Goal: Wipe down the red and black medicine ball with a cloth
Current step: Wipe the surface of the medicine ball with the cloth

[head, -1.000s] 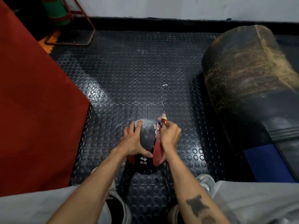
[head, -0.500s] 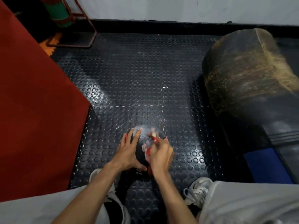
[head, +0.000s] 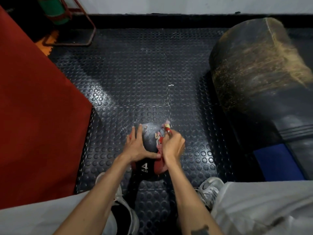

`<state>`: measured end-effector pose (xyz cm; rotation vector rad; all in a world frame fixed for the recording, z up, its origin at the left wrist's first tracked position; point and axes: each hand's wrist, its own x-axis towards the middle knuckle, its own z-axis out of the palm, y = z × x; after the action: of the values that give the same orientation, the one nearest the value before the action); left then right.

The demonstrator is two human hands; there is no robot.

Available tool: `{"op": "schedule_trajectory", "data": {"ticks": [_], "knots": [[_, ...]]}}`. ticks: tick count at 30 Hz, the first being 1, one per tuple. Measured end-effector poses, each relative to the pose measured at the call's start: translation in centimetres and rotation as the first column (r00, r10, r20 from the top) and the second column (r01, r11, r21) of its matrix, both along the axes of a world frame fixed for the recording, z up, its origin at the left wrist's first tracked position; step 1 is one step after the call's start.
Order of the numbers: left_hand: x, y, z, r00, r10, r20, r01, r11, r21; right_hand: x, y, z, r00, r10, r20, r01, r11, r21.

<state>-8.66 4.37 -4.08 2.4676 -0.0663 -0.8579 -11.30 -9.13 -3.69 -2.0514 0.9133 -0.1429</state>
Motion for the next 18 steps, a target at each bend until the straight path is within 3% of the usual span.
{"op": "schedule_trajectory", "data": {"ticks": [2, 4, 9, 11, 15, 18], "knots": [[-0.3, -0.1, -0.5, 0.998, 0.055, 0.026, -0.055, 0.998, 0.014, -2.0, 1.1, -0.2, 0.997, 0.051, 0.052, -0.049, 0.998, -0.037], [-0.7, 0.5, -1.1, 0.999, 0.005, 0.053, -0.005, 1.0, 0.009, -3.6, 1.2, 0.0, 0.991, 0.1, 0.084, -0.095, 0.994, -0.06], [-3.0, 0.3, -1.3, 0.991, -0.078, 0.109, 0.073, 0.996, 0.049, 2.5, -2.5, -1.1, 0.988, 0.084, -0.129, -0.084, 0.996, 0.001], [-2.9, -0.1, -1.4, 0.986, -0.095, 0.135, 0.087, 0.994, 0.062, 1.0, -1.3, -0.6, 0.993, 0.101, -0.063, -0.105, 0.992, -0.066], [-2.2, 0.3, -1.3, 0.983, -0.12, 0.138, 0.113, 0.992, 0.057, -3.7, 1.3, 1.1, 0.951, 0.305, 0.057, -0.286, 0.932, -0.221], [-3.5, -0.4, -1.1, 0.984, -0.094, 0.149, 0.079, 0.991, 0.103, 1.4, -0.8, 0.8, 0.96, 0.276, -0.054, -0.281, 0.949, -0.145]]}}
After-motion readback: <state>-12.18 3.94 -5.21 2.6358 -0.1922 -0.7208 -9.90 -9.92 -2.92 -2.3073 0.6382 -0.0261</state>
